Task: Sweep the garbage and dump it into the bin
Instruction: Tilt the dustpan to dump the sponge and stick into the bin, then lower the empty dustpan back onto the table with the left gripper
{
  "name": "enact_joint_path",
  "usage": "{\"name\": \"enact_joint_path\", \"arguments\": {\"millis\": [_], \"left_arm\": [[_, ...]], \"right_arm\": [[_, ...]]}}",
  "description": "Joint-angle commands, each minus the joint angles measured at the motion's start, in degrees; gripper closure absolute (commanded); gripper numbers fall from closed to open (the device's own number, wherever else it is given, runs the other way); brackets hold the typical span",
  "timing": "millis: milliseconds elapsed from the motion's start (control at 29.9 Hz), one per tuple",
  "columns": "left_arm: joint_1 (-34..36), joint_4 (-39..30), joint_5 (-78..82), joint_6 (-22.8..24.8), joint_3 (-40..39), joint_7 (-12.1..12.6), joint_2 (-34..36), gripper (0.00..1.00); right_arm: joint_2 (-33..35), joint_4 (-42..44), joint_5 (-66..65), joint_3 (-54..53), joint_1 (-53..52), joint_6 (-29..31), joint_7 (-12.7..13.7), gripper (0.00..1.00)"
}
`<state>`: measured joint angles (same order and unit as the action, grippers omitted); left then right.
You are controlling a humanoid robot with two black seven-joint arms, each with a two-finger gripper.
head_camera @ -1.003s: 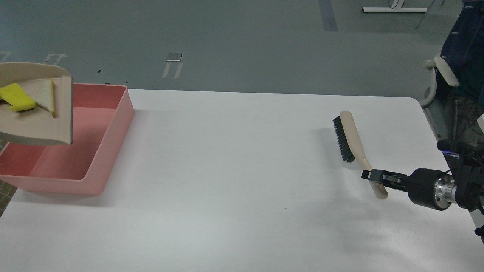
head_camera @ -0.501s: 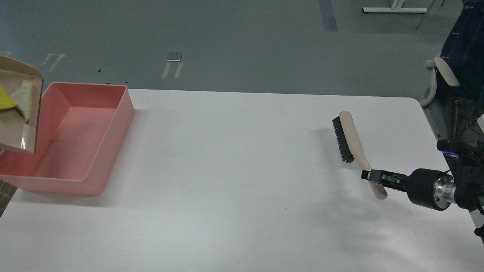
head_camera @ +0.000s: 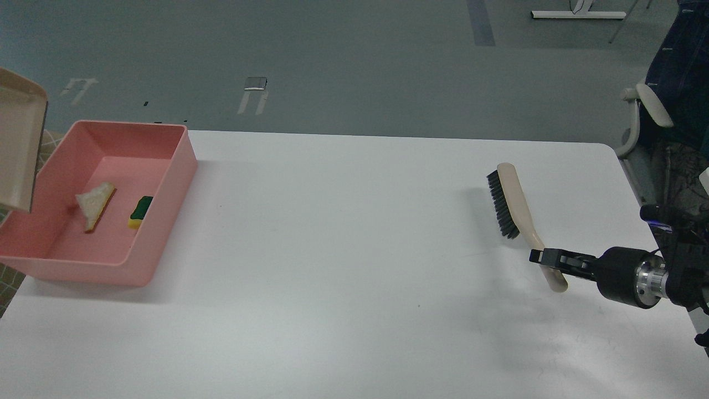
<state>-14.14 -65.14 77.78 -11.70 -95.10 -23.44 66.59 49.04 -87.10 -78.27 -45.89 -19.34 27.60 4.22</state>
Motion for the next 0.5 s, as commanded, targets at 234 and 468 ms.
{"name": "enact_joint_path", "arguments": {"millis": [234, 468], "left_arm": [[17.81, -2.26, -14.57, 11.42, 0.27, 7.77, -1.11, 1.0], [27.48, -9.29, -16.87, 15.48, 6.06, 16.66, -11.2, 1.0]], "right_arm": [[0.26, -0.09, -0.04, 0.1, 0.26, 0.26, 0.0, 1.0], [0.44, -0.26, -0.13, 0.81, 0.7, 0.26, 0.0, 1.0]]}}
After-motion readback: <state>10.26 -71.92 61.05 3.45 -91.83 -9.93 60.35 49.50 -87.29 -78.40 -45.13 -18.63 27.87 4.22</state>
